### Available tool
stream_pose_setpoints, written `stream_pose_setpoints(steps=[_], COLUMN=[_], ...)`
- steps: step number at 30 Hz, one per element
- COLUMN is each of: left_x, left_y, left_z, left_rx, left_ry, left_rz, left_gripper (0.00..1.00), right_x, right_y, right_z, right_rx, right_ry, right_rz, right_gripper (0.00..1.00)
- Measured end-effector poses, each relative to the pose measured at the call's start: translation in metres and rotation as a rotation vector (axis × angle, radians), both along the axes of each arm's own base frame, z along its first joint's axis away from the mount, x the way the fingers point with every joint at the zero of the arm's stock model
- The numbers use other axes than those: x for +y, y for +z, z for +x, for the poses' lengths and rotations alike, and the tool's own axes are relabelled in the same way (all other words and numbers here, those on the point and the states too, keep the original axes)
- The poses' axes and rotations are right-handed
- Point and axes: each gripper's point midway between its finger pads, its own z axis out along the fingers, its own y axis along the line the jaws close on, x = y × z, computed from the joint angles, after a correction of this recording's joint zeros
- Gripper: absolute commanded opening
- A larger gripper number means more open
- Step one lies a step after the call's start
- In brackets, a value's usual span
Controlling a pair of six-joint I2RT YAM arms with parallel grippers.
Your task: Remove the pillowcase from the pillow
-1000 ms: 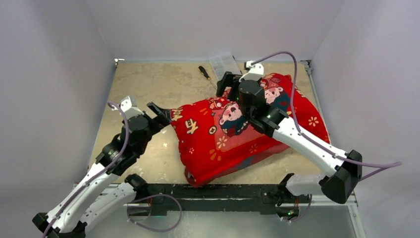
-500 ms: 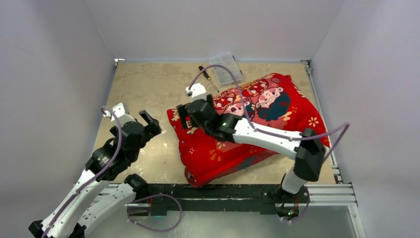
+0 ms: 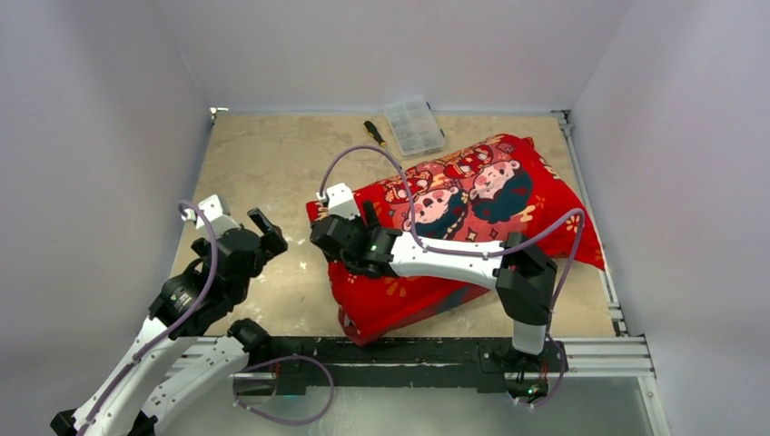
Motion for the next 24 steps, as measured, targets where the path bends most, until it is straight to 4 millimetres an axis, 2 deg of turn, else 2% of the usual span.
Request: stream_pose_setpoints(steps=[3,6,9,11,19,21,24], left_x=[0.000,-0.003,-0.007,-0.012,-0.037,-0.044,-0.054], left_y=[0.000,-0.002,-0.008,-0.016,-0.054,-0.065,-0.082], left_z=[0.000,0.002,0.004,0.007,0.019,0.022,0.025], left_rx=[0.001,0.003,0.013,0.031,0.106,0.111,0.114], left_ry=[-0.001,-0.007,-0.016,-0.028,-0.084,-0.097,-0.107], left_rz=[0.000,-0.004,-0.006,-0.004,-0.019,-0.042,-0.097], left_gripper=[0.98,0.98,0.98,0.98,0.98,0.98,0.98], right_x=[-0.009,-0.015,-0.021,-0.025,-0.039,-0.045,-0.056], right_y=[-0.005,-0.004,-0.001,0.005,0.033,0.036,0.038], right_z=[0.002,0.003,0.003,0.002,0.001,0.004,0.008], right_rx=[-0.007,-0.017,-0.025,-0.028,-0.043,-0.045,-0.044], right_ry=[-0.056,-0.085,-0.102,-0.108,-0.123,-0.135,-0.152], right_rz=[-0.018,-0.025,-0.028,-0.015,0.049,0.059,0.068], right_gripper=[0.82,0.61,0.50,0.39,0.34,0.28,0.10])
